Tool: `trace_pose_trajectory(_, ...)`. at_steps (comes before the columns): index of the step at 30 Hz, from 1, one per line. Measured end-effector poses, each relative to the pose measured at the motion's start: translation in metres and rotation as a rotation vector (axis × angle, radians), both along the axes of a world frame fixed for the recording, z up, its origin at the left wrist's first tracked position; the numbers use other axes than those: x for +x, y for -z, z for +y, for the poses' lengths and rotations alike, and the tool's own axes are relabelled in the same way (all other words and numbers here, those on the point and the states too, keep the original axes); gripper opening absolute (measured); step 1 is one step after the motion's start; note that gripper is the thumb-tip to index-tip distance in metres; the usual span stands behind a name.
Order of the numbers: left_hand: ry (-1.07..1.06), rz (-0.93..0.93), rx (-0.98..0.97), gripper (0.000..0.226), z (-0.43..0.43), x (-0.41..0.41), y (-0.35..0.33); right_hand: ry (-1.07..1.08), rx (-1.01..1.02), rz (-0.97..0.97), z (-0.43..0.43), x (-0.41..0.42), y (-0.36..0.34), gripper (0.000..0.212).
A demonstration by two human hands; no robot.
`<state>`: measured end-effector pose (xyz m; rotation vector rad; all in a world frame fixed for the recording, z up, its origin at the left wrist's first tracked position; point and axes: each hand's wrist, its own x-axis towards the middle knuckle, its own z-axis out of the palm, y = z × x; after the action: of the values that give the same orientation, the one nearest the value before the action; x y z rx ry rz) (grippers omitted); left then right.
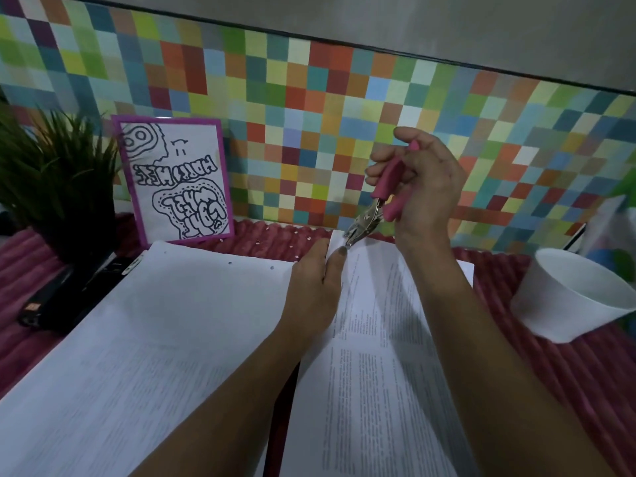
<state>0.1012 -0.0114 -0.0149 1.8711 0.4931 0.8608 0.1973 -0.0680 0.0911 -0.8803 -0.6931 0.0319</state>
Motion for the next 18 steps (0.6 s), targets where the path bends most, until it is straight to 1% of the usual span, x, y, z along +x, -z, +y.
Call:
trace_pose_trajectory(4,0.015,0.005,-0.008,0.018,-0.0002,0.0006,0.0012,0.013,0.058,-0.02,-0.0005,0.0024,0.0027,0.027)
trace_pose_trajectory(7,0.024,0.003,0.006,0.022,-0.0001,0.0019,0.0024,0.012,0.033,-0.047,-0.0002,0.0018,0.0042,0.025)
trace_pose_trajectory(10,0.025,0.022,0.032,0.018,-0.0009,0.0025,0.0024,-0.015,-0.002,-0.044,0.0007,0.0029,0.0044,0.026)
trace_pose_trajectory(13,0.047,0.002,0.043,0.015,-0.0015,0.0007,0.002,-0.001,-0.036,-0.059,0.0024,0.0041,0.0052,0.025)
trace_pose_trajectory(15,0.091,-0.012,0.008,0.01,-0.0013,-0.0005,-0.0002,0.011,-0.039,-0.055,0.004,0.005,0.0067,0.025)
trace_pose_trajectory(18,0.186,-0.047,-0.163,0.016,-0.002,-0.0018,-0.0042,0.026,-0.022,-0.038,0.0054,0.0057,0.0084,0.023)
